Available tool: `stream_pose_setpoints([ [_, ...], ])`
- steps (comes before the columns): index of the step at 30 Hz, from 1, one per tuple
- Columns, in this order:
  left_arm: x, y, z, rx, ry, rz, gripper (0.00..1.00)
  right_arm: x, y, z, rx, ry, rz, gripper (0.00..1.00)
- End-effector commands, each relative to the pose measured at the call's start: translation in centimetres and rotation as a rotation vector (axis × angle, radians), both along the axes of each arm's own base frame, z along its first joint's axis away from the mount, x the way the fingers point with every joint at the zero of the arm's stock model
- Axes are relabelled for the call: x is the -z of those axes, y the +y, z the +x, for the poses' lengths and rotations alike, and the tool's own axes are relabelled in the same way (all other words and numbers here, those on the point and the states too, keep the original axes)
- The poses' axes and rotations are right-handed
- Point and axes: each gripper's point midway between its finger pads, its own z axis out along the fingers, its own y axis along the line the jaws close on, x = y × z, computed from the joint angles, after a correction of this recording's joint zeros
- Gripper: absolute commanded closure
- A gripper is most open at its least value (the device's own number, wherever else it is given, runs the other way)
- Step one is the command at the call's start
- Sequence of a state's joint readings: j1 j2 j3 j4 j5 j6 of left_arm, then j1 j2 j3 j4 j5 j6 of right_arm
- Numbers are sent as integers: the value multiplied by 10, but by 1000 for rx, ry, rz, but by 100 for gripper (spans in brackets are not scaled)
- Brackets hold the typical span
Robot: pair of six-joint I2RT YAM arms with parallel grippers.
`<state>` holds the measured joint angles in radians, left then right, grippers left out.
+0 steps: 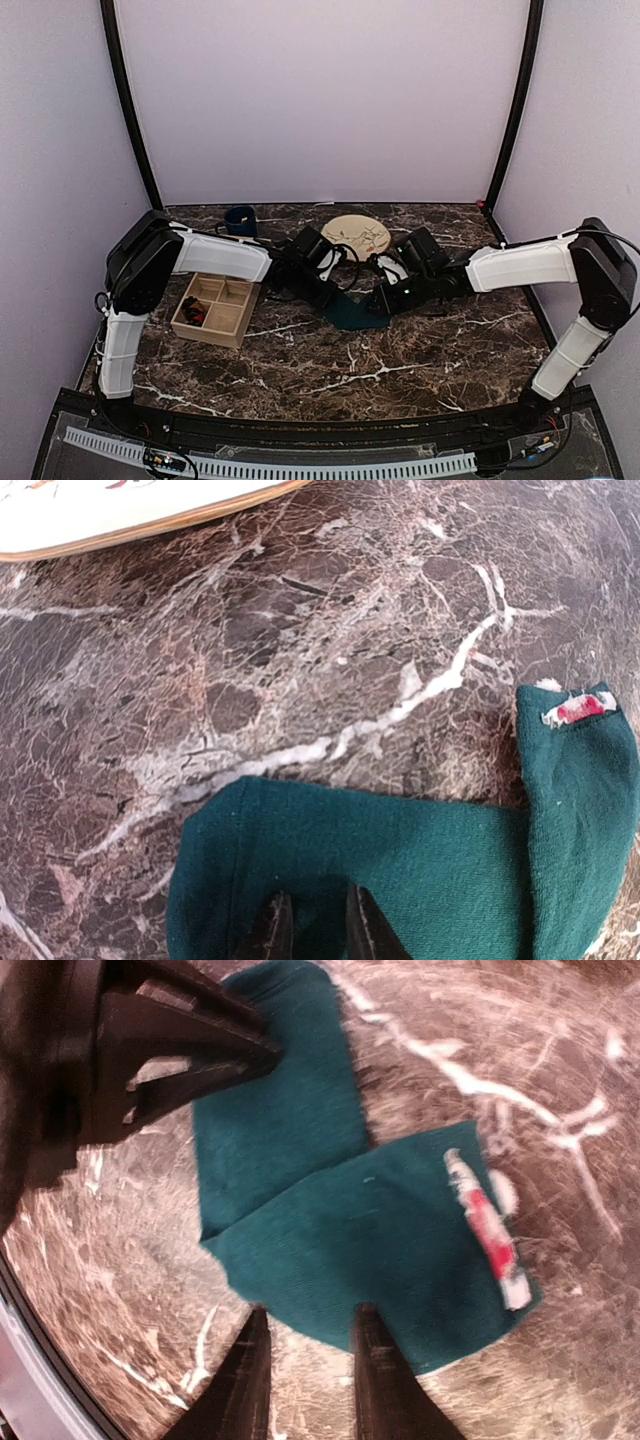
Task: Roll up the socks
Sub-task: Smooth out the sock at the center of the board.
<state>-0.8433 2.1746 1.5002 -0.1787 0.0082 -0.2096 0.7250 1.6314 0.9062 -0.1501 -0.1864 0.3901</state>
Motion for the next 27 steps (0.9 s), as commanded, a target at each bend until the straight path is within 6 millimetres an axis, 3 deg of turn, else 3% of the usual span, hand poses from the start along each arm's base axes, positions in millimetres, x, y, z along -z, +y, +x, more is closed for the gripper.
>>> stream_pose_setpoints([
  [1,36,21,-16,46,88,114,78,-3,-9,4,67,-40,-30,65],
  [5,38,21,-20,90,90,119,78,-11,-28,10,183,-56,-38,56],
  [9,39,18,-22,127,84,117,79,-4,-37,6,259,-21,13,54],
  [17,38,19,-22,160,75,127,79,14,-40,3,359,80,183,54],
  [24,39,18,-24,177,77,127,79,17,-35,13,401,129,345,54],
  [27,40,18,-24,184,74,129,79,30,-33,16,420,170,373,54],
])
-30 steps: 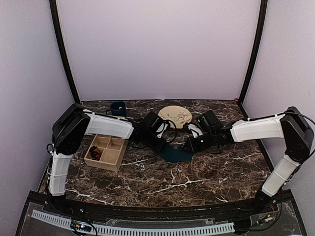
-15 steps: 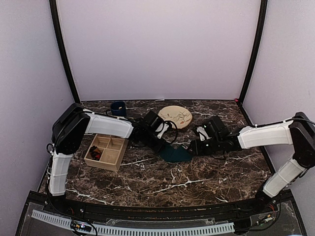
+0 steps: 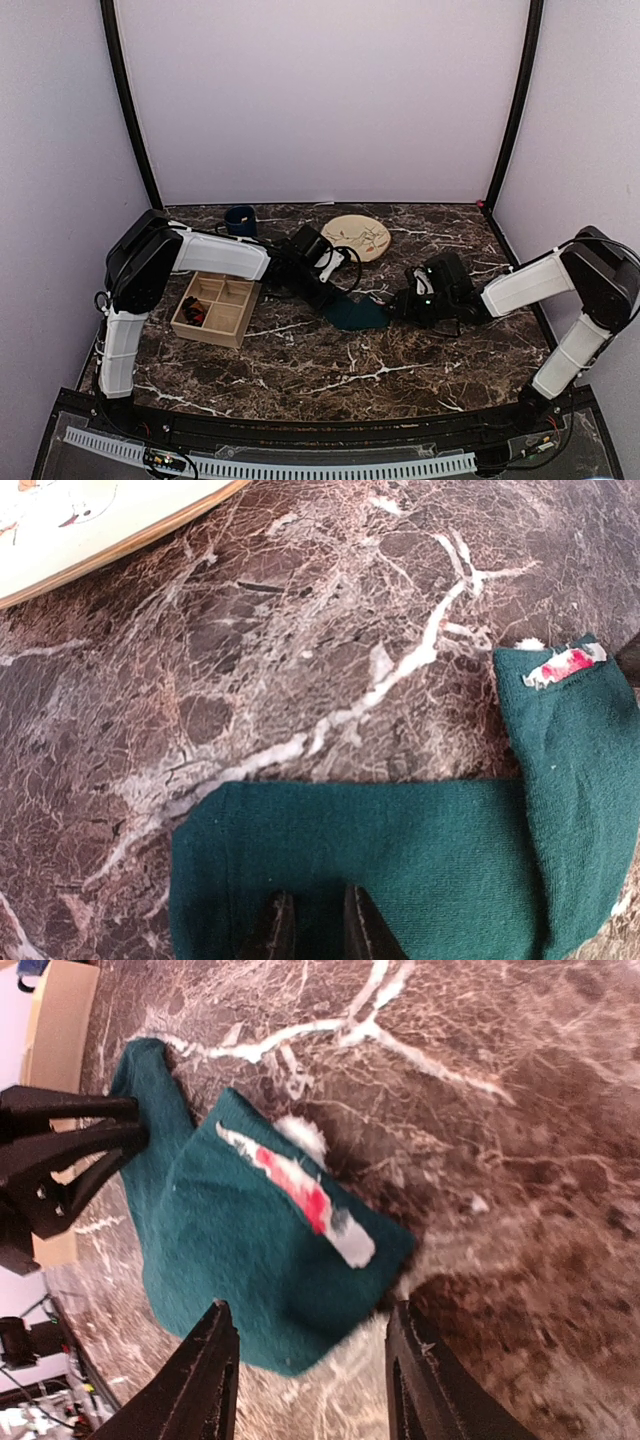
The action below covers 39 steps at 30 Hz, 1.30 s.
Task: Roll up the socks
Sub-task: Smooth out the sock at the center of the board.
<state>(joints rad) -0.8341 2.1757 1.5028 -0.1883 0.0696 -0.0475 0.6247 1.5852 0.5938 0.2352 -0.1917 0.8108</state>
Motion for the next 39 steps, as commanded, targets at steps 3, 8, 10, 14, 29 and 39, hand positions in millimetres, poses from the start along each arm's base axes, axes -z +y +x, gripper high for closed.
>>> stream_pose_setpoints([
  [3,39,21,-19,30,96,111,79,0,16,14,39,17,190,55],
  [8,40,21,-20,40,94,116,79,6,18,16,41,27,219,58],
  [10,40,22,-20,41,95,119,79,6,19,15,32,25,224,61],
  [14,41,23,-20,38,95,124,79,4,24,15,5,13,245,75],
  [29,43,25,-19,33,99,140,79,-41,52,-1,-226,-175,248,100],
  [39,38,25,-18,46,114,135,79,-33,81,-51,-405,-203,106,95],
])
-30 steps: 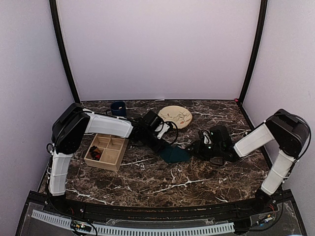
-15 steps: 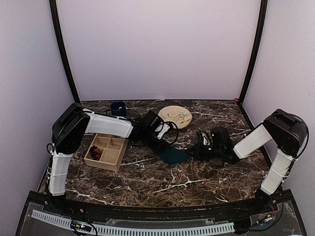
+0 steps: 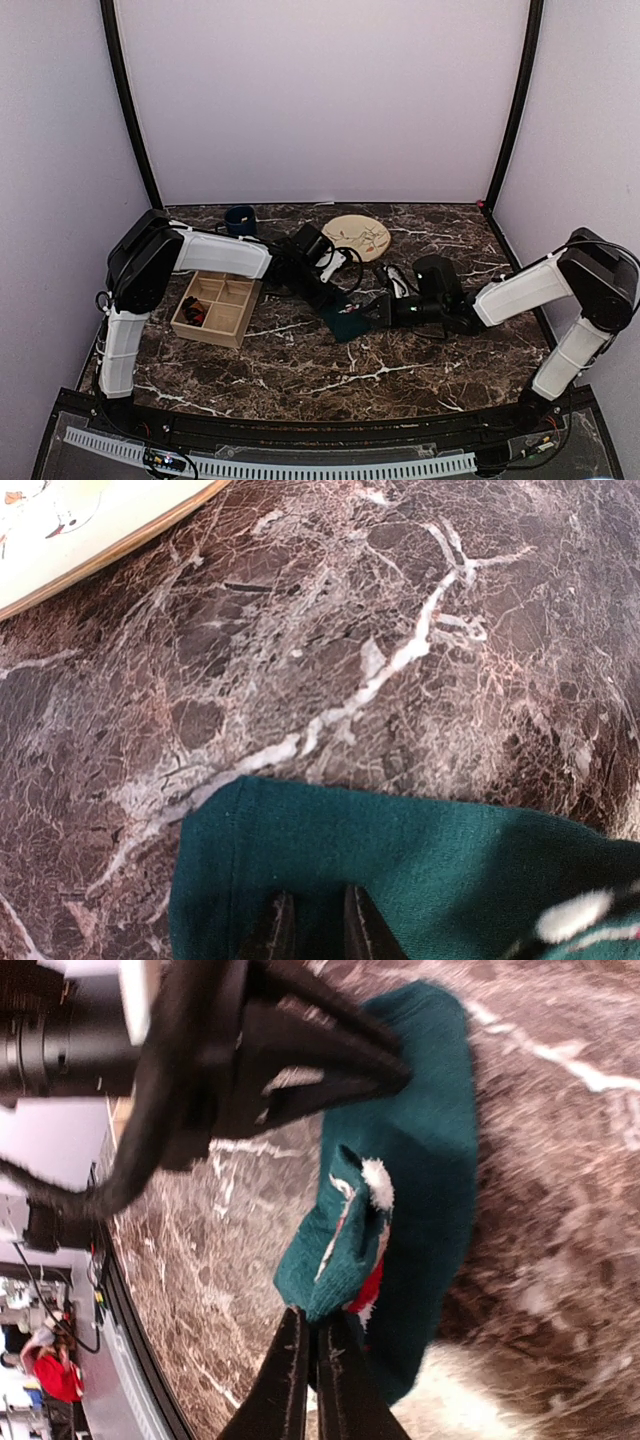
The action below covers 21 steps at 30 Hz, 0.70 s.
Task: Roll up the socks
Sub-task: Smooth out the sock at the center of the board.
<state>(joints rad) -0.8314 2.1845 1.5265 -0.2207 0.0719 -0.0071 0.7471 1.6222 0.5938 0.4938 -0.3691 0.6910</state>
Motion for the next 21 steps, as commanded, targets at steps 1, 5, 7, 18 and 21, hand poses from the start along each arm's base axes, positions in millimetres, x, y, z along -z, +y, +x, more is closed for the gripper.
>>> stream_pose_setpoints([
  [1,37,24,-19,17,119,112,79,-1,9,-25,-72,-56,-70,95],
  [5,31,22,-18,36,109,112,79,3,13,-51,-113,-72,-120,92],
  [7,27,21,-15,43,95,110,79,6,15,-64,-129,-70,-136,90],
  [18,12,17,-15,75,83,100,78,18,10,-105,-133,-51,-181,85],
  [21,9,18,-18,71,90,88,76,23,17,-114,-159,-46,-193,85],
])
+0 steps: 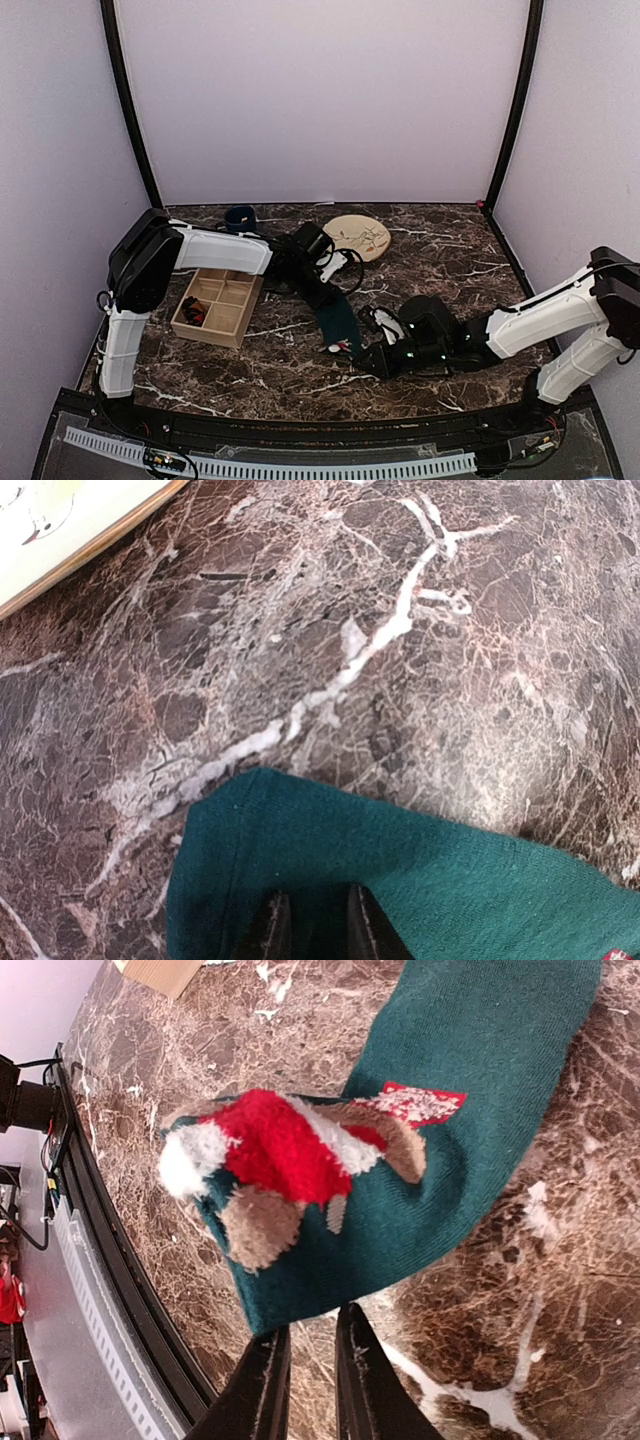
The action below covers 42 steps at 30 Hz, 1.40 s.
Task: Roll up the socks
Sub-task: Smooth out the sock at the center of the board.
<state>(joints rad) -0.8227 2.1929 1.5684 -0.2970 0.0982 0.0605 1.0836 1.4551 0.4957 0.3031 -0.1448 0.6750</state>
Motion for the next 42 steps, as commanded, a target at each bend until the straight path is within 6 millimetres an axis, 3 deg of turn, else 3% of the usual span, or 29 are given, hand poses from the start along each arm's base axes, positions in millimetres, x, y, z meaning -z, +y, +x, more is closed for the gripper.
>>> stream_pose_setpoints([
  [1,8,15,-17,6,74,43,76,8,7,-10,-1,0,-21,85],
  [8,-15,12,-21,6,57,-31,72,23,22,-31,-34,20,-47,86],
  [14,-35,9,-19,-3,36,-68,70,21,25,-47,-45,15,-69,84],
  [20,-65,12,-21,-43,-4,-135,69,15,10,-56,-37,-43,-185,71],
  [26,-95,20,-27,-91,-24,-211,65,-5,-8,-42,25,-144,-272,56],
  [34,-88,21,-76,-89,69,-280,64,-14,-25,-18,77,-268,-414,41],
  [42,-65,10,-130,-45,142,-269,64,-9,-27,4,82,-244,-406,40],
])
